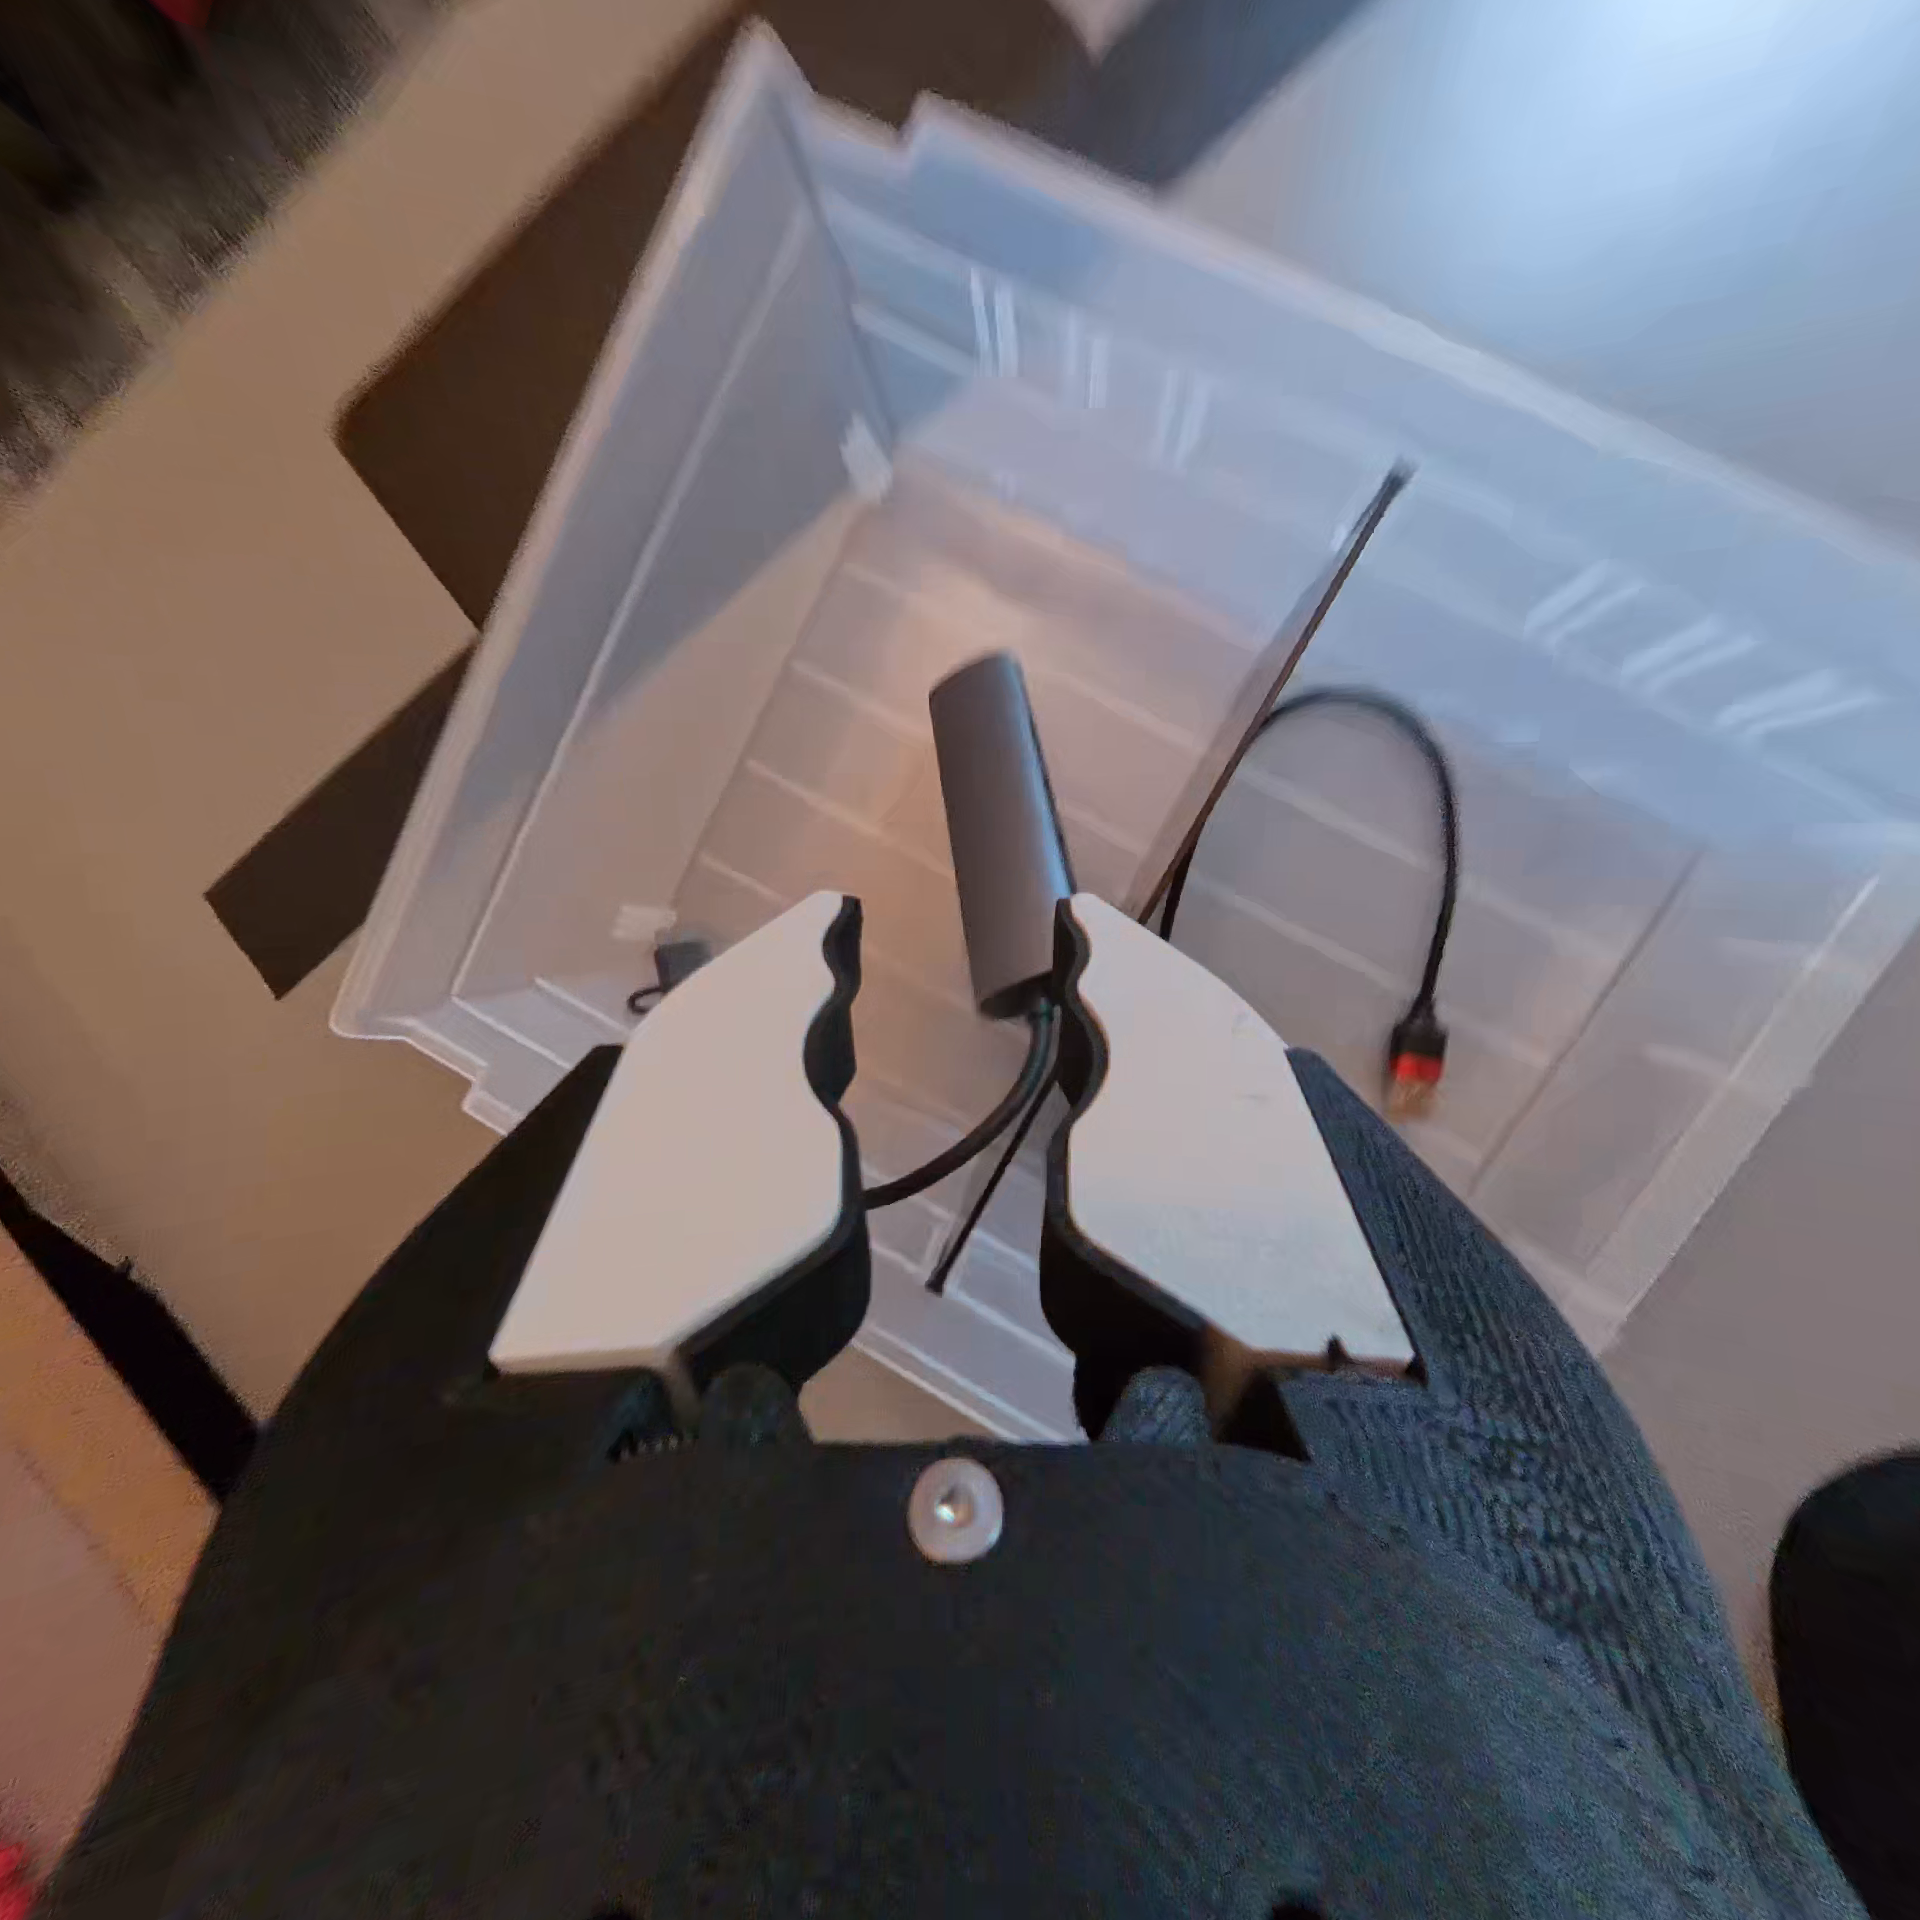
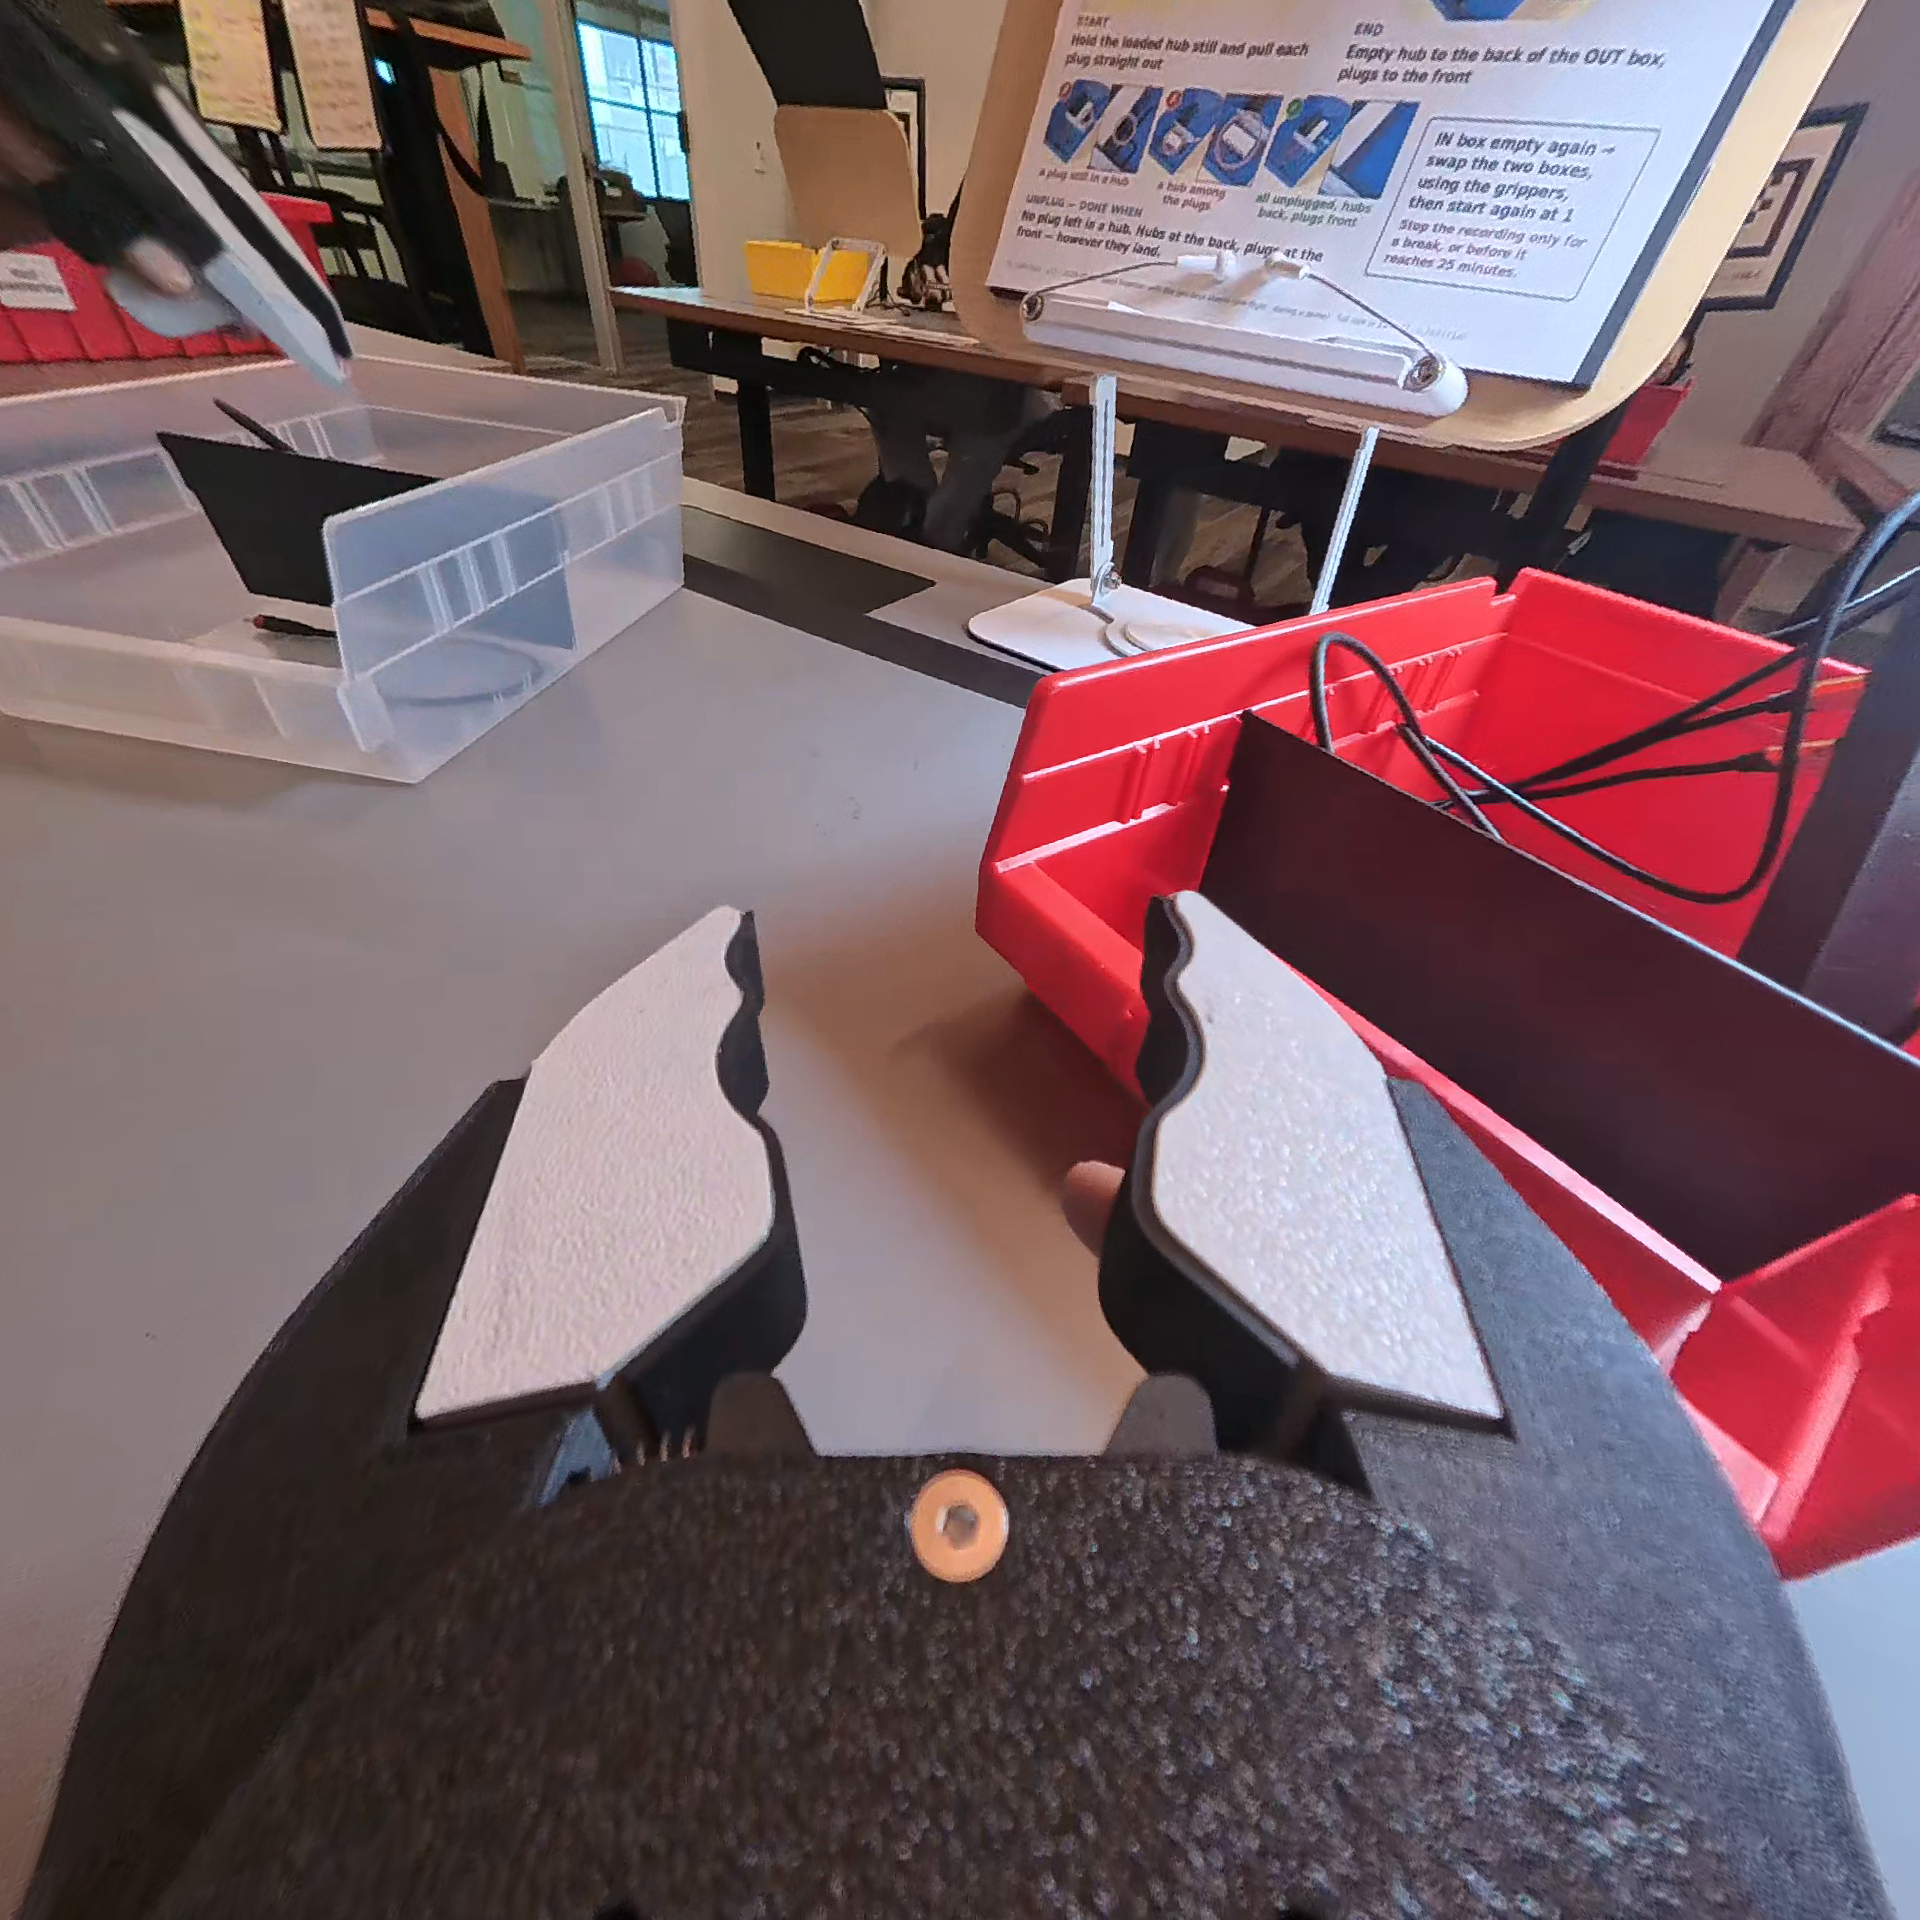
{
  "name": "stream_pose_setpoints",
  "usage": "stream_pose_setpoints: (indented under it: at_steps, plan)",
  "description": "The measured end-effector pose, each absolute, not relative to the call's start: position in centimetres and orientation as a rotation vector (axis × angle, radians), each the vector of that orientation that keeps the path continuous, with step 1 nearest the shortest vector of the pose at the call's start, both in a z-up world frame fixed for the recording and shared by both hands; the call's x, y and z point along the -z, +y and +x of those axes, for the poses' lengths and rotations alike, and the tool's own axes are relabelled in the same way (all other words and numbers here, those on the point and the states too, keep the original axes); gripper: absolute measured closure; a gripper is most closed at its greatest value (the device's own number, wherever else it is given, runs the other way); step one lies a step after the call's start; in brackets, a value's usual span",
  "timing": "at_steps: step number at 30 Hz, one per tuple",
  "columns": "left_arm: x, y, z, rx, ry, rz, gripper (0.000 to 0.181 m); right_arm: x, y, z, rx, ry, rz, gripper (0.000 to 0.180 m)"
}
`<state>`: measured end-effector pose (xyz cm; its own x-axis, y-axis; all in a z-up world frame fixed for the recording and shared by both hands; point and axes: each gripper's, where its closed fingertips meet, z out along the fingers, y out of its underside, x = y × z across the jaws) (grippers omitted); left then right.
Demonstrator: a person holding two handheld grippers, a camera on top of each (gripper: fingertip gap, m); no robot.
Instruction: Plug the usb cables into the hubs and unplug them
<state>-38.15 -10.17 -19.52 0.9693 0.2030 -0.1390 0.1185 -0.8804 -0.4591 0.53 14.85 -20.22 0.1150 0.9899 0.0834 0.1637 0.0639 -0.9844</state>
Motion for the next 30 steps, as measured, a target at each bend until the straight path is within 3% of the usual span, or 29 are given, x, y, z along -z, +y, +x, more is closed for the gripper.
stream_pose_setpoints:
  at_steps: [5,14,17,24,30]
  plan:
    - [22.7,-11.1,-37.4,0.047,-0.221,-2.963,0.143,20.8,15.3,0.7,-1.003,-1.271,-1.355,0.112]
    - [26.0,-10.6,-37.0,0.462,-0.532,-3.025,0.143,21.3,15.1,0.4,-1.027,-1.303,-1.373,0.116]
    - [26.3,-10.5,-37.3,0.424,-0.500,-3.055,0.147,21.1,15.2,0.6,-1.024,-1.298,-1.368,0.118]
    - [16.5,-7.0,-38.8,0.006,-0.304,-2.771,0.149,20.5,14.7,0.7,-1.035,-1.306,-1.325,0.119]
    - [6.8,-3.7,-29.3,0.019,0.038,-2.332,0.149,20.0,13.6,0.6,-1.065,-1.330,-1.271,0.119]
